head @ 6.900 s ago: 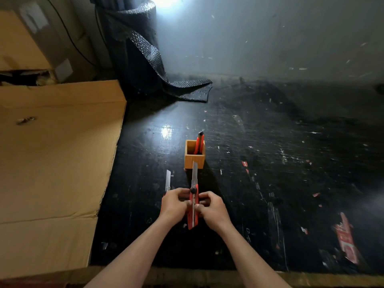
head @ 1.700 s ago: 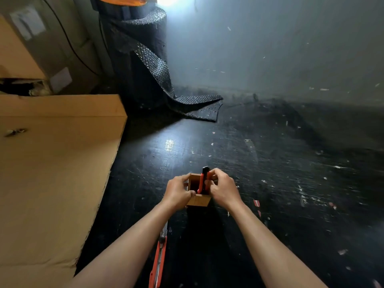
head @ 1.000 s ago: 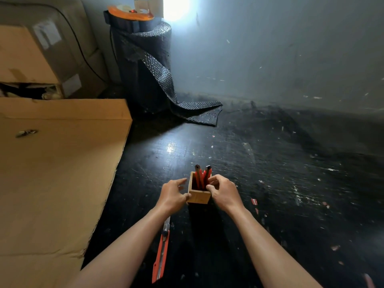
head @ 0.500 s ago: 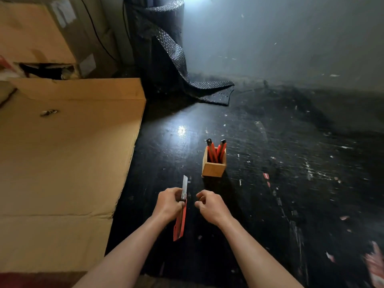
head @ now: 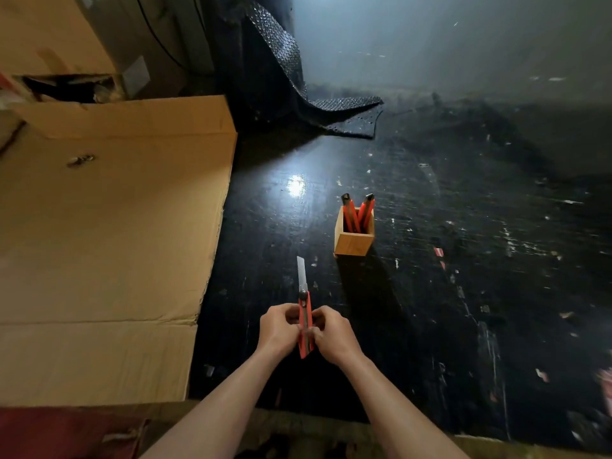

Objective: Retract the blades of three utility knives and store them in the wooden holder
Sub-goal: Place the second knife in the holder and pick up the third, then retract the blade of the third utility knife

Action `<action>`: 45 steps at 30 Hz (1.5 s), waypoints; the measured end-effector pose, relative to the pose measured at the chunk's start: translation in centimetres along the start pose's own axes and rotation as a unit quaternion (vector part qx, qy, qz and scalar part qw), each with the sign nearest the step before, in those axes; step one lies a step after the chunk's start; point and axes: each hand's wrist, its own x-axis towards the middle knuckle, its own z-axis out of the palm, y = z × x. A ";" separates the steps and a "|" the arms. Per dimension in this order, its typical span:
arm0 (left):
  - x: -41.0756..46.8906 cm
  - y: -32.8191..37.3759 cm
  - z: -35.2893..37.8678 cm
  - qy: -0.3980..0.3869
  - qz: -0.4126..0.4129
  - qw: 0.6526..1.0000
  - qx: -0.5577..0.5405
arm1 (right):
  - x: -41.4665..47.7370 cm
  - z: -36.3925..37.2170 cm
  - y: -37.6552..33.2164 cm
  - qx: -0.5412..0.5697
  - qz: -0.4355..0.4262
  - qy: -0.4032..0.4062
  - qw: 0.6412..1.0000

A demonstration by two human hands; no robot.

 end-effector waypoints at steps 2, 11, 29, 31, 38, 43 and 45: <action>0.0 0.3 -0.1 0.004 0.009 1.000 -0.026 | -0.3 -0.6 -0.4 0.046 0.002 0.000 0.999; 0.9 6.3 -2.5 -0.014 0.103 0.984 -0.148 | -0.6 -6.1 -4.5 0.160 -0.085 0.074 0.981; -1.0 25.1 -7.3 -0.130 0.262 0.914 -0.281 | -4.3 -21.5 -16.8 0.111 -0.288 0.240 0.920; -1.3 26.2 -7.5 -0.129 0.279 0.913 -0.268 | -4.6 -23.1 -18.2 0.089 -0.302 0.261 0.913; -2.1 29.4 -8.0 -0.130 0.301 0.905 -0.271 | -5.4 -26.5 -20.8 0.033 -0.353 0.305 0.884; -2.4 29.9 -7.8 -0.110 0.311 0.908 -0.258 | -4.9 -27.1 -20.7 0.034 -0.355 0.297 0.886; -2.6 30.0 -7.9 -0.104 0.313 0.910 -0.252 | -4.7 -27.2 -20.7 0.033 -0.353 0.285 0.891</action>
